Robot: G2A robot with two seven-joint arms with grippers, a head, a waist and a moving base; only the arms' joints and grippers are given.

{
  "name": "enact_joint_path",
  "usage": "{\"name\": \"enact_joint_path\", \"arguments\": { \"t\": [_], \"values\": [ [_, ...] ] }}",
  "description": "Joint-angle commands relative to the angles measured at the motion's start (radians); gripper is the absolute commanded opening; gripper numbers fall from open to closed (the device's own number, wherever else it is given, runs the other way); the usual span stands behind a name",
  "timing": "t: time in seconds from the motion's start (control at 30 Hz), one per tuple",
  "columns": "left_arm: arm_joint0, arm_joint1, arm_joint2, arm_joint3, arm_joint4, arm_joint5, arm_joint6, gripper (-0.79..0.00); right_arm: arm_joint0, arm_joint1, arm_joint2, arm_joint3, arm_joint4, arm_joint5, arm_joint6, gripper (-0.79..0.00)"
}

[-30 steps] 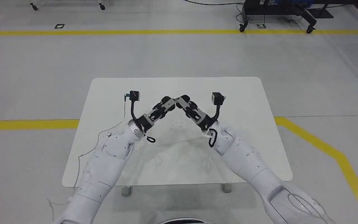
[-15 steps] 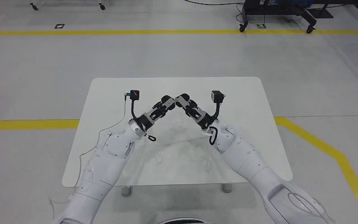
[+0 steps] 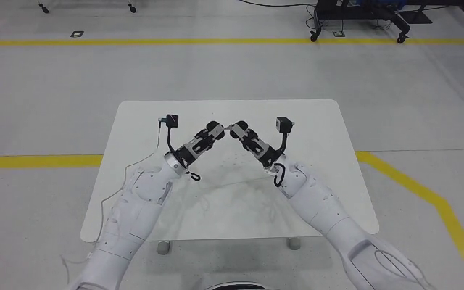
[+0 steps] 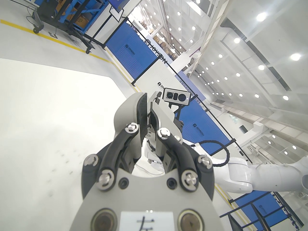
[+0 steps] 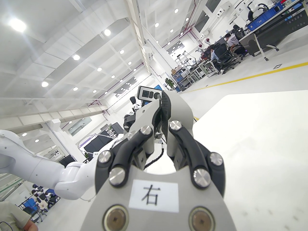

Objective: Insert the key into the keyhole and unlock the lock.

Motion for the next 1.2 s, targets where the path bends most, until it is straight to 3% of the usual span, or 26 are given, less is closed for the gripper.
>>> {"name": "enact_joint_path", "arguments": {
  "t": [0.0, 0.57, 0.6, 0.63, 0.67, 0.97, 1.17],
  "values": [
    [-0.001, 0.000, -0.001, 0.002, -0.001, 0.002, 0.001, -0.785, -0.005, 0.003, 0.002, -0.009, 0.011, 0.000, 0.016, -0.785],
    [-0.002, 0.000, 0.002, -0.001, 0.033, -0.015, 0.008, -0.785, -0.019, 0.022, 0.005, -0.031, 0.107, 0.000, 0.168, -0.785],
    [-0.002, 0.000, 0.002, 0.000, 0.031, -0.017, 0.007, -0.548, -0.019, 0.021, 0.005, -0.029, 0.109, 0.000, 0.170, -0.785],
    [-0.002, 0.000, 0.003, 0.002, 0.027, -0.020, 0.006, -0.111, -0.019, 0.021, 0.006, -0.024, 0.113, 0.000, 0.173, -0.785],
    [-0.003, 0.000, 0.003, 0.003, 0.025, -0.021, 0.004, 0.000, -0.018, 0.021, 0.006, -0.022, 0.114, 0.000, 0.175, -0.785],
    [-0.005, 0.004, -0.016, 0.007, 0.023, -0.018, 0.009, 0.000, -0.018, 0.018, 0.016, -0.019, 0.148, 0.000, 0.181, -0.785],
    [0.040, 0.029, -0.120, -0.081, 0.026, -0.043, -0.023, 0.000, -0.036, 0.032, 0.076, -0.028, 0.132, 0.000, 0.134, -0.785]
  ]
}}
